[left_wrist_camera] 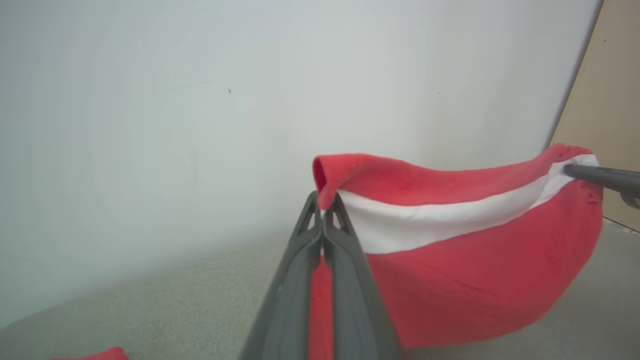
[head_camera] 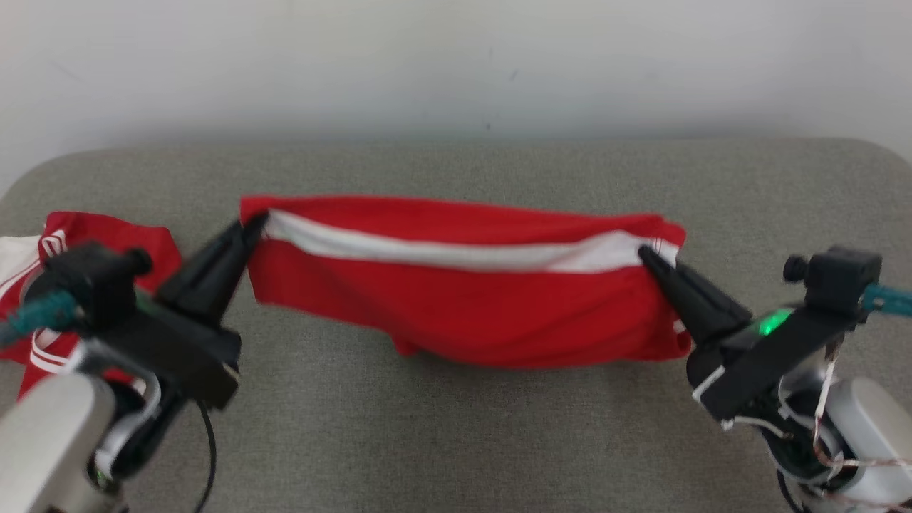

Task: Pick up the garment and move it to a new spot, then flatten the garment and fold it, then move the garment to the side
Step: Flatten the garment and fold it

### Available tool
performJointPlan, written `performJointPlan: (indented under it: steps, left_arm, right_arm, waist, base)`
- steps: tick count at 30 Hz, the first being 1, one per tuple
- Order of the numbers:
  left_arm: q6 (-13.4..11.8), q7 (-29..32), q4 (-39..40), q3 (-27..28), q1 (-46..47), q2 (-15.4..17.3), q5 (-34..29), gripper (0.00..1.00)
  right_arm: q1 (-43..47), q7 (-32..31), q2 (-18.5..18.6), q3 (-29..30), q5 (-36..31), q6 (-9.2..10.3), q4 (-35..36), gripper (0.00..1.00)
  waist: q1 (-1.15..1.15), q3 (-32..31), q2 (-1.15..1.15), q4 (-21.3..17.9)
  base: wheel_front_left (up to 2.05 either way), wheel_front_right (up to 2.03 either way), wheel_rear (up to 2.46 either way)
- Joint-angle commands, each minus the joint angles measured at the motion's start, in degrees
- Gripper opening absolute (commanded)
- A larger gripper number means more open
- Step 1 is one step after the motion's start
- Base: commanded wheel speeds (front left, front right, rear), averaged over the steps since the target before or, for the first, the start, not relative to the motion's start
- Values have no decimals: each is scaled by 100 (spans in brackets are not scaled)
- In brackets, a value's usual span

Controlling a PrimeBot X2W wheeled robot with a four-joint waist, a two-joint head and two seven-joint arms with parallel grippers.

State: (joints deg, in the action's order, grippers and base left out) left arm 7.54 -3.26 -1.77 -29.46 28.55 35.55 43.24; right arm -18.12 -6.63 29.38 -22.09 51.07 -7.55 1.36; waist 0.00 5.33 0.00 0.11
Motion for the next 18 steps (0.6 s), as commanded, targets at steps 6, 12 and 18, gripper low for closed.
performJointPlan:
  steps: [6, 12, 18]
  left_arm:
    - [-12, 408, -450, -346, 2097, 234, 837, 0]
    - [-12, 505, -1226, -756, 4081, 140, 1253, 0]
    - [-12, 312, -2024, -1212, 5710, -9, 1526, 0]
  right_arm:
    - [-1489, -493, -163, 358, 401, 14, -209, 0]
    - [-3330, -826, -362, 569, 376, 14, -815, 0]
    - [-5053, -979, -697, 718, 368, 14, -1608, 0]
  waist:
    - [0, 992, 0, -109]
    - [0, 1703, 0, -135]
    - [0, 2234, 0, -170]
  base:
    - [0, 0, 0]
    - [0, 0, 0]
    - [0, 0, 0]
